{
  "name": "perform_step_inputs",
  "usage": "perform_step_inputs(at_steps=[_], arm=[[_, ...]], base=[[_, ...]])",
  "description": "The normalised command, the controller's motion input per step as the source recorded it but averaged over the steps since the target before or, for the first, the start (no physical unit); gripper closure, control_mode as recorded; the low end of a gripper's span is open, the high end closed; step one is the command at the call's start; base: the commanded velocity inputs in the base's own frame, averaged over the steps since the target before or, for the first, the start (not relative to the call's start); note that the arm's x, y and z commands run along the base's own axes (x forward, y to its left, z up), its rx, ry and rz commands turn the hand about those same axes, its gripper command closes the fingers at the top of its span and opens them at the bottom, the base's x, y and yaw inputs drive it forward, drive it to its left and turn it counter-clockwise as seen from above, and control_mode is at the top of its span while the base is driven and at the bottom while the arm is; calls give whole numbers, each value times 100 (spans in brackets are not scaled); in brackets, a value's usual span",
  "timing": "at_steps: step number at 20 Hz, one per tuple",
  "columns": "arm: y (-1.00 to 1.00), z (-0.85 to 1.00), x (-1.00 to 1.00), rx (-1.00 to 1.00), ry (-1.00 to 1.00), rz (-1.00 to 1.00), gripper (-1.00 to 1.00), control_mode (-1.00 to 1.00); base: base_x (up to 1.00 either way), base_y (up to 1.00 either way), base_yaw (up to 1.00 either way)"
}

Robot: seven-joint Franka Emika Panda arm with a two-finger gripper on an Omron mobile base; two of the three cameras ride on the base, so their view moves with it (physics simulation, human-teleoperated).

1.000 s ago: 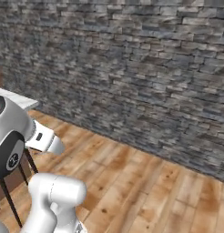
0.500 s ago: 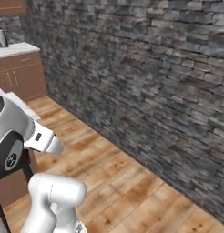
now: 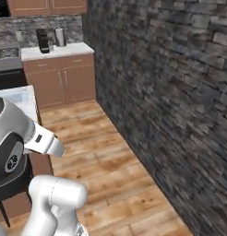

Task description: Grab the garlic and lemon from the fridge, place them in the blender, close the lid, and turn on the blender to create a marinade.

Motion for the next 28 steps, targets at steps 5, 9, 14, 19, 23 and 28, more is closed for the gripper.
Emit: perform_step_inputs(at_steps=[5, 9, 14, 19, 23, 28], arm=[[0, 0, 0, 0, 0, 0, 100, 100], [0, 0, 0, 0, 0, 0, 100, 100], [0, 0, 0, 0, 0, 0, 100, 100], [0, 0, 0, 0, 0, 0, 100, 100], [0, 0, 0, 0, 0, 0, 100, 100], [0, 0, 0, 0, 0, 0, 100, 100]], base=[[100, -23, 51], [100, -25, 55], [100, -61, 49], [100, -47, 43], [100, -37, 39], [100, -43, 35]])
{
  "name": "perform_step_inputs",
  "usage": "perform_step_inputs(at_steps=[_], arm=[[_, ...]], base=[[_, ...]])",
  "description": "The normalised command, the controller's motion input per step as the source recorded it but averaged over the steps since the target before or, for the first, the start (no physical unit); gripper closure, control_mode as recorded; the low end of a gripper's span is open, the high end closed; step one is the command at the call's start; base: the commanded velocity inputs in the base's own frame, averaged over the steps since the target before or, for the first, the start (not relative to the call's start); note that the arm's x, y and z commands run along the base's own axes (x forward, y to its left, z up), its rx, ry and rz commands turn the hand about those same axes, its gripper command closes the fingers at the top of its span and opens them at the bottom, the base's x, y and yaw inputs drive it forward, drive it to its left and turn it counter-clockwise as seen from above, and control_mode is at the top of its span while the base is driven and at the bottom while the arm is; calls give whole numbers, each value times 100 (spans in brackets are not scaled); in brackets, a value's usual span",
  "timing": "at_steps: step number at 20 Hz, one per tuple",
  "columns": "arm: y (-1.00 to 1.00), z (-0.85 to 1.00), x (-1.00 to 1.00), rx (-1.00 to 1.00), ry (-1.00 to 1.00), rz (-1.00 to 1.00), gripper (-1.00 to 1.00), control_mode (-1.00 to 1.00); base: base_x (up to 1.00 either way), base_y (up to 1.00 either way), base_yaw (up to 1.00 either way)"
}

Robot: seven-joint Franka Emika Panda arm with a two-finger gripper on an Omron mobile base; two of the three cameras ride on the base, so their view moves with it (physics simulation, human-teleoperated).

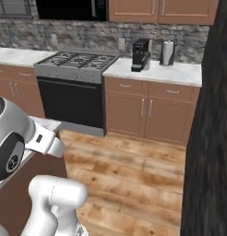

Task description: Grab the garlic and lemon from the fridge, place them in the blender, close the lid, and turn on the blender to create a marinade.

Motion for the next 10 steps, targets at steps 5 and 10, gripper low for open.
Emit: perform_step_inputs(at_steps=[5, 10], arm=[[0, 0, 0, 0, 0, 0, 100, 100], [0, 0, 0, 0, 0, 0, 100, 100]], base=[[100, -60, 28], [100, -53, 23]])
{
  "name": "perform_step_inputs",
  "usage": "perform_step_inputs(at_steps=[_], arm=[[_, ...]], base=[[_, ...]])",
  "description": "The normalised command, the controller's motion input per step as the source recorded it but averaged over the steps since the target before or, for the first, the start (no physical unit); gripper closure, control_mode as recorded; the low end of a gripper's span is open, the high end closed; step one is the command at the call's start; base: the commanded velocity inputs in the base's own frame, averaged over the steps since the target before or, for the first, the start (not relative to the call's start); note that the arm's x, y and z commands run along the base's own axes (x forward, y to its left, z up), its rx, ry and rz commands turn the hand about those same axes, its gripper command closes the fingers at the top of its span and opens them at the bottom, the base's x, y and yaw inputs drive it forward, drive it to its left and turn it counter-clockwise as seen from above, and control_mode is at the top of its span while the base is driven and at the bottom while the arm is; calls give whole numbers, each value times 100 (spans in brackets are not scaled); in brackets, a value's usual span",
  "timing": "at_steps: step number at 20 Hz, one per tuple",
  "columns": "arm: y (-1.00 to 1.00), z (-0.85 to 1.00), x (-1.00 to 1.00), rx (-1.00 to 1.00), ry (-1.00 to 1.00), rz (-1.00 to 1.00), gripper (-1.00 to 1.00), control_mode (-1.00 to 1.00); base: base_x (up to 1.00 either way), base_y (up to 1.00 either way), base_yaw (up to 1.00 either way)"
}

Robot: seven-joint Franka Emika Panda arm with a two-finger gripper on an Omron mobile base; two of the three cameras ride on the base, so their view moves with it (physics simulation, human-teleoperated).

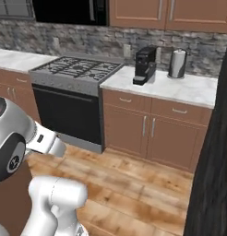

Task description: Grab the garlic and lemon from the fridge, place them in the blender, close the lid, and turn on the blender to create a marinade.

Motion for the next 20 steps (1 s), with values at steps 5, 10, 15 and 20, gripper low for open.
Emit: perform_step_inputs(at_steps=[5, 10, 15, 20], arm=[[0, 0, 0, 0, 0, 0, 100, 100], [0, 0, 0, 0, 0, 0, 100, 100], [0, 0, 0, 0, 0, 0, 100, 100], [0, 0, 0, 0, 0, 0, 100, 100]], base=[[100, -21, 50], [100, -14, 70], [100, -14, 73], [100, -14, 69]])
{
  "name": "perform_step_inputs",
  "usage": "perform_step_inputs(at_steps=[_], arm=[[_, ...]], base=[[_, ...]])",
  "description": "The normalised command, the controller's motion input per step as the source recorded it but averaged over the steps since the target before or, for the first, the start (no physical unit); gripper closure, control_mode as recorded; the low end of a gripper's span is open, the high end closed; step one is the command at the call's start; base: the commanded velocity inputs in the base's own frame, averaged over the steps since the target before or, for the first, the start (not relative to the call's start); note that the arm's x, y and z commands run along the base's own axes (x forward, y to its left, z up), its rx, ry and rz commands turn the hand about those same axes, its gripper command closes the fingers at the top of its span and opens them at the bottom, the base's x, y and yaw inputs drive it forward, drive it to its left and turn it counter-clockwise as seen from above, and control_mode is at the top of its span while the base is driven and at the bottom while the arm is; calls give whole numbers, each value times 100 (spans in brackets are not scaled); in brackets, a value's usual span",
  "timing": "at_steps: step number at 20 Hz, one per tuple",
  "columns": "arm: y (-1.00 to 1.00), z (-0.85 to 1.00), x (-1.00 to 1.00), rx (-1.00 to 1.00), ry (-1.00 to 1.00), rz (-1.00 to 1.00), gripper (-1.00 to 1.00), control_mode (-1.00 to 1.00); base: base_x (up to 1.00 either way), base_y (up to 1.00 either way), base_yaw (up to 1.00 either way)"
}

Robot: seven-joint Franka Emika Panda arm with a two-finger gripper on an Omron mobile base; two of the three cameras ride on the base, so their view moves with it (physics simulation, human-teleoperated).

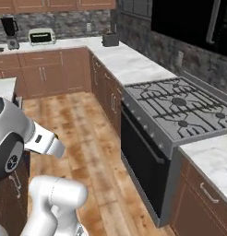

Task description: Grab the garlic and lemon from the fridge, place them in the blender, close the lid, and turn on the blender to create a marinade.

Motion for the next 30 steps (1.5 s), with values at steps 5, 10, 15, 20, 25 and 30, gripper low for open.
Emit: perform_step_inputs(at_steps=[5, 10, 15, 20, 25, 30], arm=[[0, 0, 0, 0, 0, 0, 100, 100], [0, 0, 0, 0, 0, 0, 100, 100], [0, 0, 0, 0, 0, 0, 100, 100], [0, 0, 0, 0, 0, 0, 100, 100], [0, 0, 0, 0, 0, 0, 100, 100], [0, 0, 0, 0, 0, 0, 100, 100]], base=[[100, -16, 59], [100, -25, 44], [100, -22, 43], [100, -21, 41], [100, -37, 34], [100, -64, 22]])
